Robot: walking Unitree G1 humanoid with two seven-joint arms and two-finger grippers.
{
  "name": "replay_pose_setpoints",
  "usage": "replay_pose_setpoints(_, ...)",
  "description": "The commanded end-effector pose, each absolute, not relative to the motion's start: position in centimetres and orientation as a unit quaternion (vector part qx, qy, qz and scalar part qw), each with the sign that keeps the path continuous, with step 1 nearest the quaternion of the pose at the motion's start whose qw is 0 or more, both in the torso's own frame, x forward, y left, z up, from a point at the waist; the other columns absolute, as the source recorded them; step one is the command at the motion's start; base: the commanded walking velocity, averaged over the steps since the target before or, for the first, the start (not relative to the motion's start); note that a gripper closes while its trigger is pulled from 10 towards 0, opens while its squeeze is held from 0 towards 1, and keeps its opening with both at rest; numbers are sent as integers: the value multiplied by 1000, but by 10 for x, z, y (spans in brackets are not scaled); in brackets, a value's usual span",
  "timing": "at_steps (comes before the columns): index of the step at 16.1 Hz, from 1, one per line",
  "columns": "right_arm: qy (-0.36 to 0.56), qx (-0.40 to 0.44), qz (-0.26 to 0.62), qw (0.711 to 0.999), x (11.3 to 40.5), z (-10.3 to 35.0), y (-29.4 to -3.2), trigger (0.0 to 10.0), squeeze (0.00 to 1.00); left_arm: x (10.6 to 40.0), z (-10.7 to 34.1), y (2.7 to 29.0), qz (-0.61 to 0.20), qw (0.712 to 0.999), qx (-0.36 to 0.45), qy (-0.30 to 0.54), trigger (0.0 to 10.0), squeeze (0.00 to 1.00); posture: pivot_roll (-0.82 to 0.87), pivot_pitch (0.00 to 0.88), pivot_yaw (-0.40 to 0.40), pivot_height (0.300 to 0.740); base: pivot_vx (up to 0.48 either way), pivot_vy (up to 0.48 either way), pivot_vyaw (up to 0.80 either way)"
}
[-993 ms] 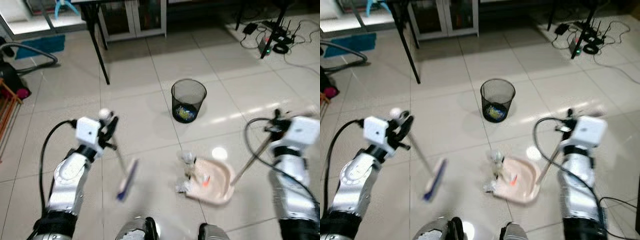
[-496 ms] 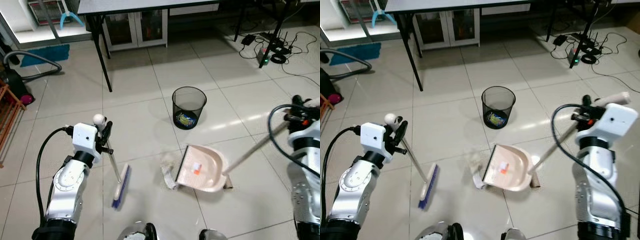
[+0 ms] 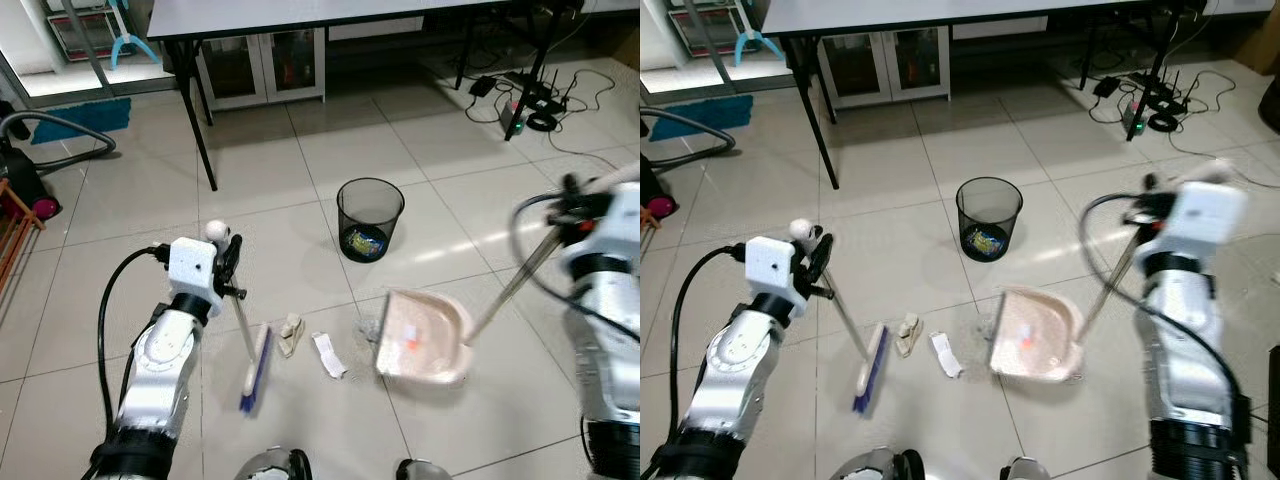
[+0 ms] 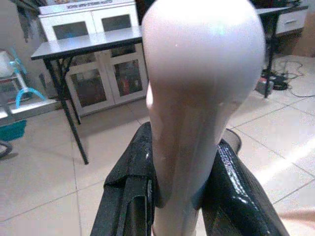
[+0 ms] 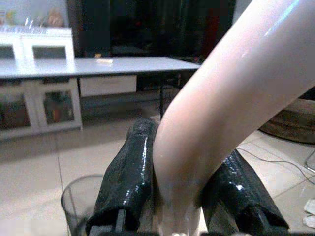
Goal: Sweep floor
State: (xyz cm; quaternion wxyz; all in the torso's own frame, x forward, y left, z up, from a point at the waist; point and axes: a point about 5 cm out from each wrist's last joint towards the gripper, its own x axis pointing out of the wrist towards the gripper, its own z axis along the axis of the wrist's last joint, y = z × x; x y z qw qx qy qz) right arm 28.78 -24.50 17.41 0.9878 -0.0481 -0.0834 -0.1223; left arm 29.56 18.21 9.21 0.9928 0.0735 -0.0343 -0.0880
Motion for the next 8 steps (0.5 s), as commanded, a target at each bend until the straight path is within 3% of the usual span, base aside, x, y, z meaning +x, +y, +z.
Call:
replay_pose_setpoints(1,-75,-54,-113,989,292,168,-237,10000,0,303,102,178,-89,991,83,-54,10000,0,-36,17,68,740,0,0,0)
replay_pose_setpoints(4,-50,-54,-129,989,299,146,-233,10000,0,305,106,160,-142,984,86,-59,10000,0,-29,40,64,740,0,0,0)
replay_pose_setpoints(8,-52,-64,-157,984,308,133,-232,10000,0,313,101,156,-174,975,125,-64,10000,0,-31,81,74,740,0,0,0)
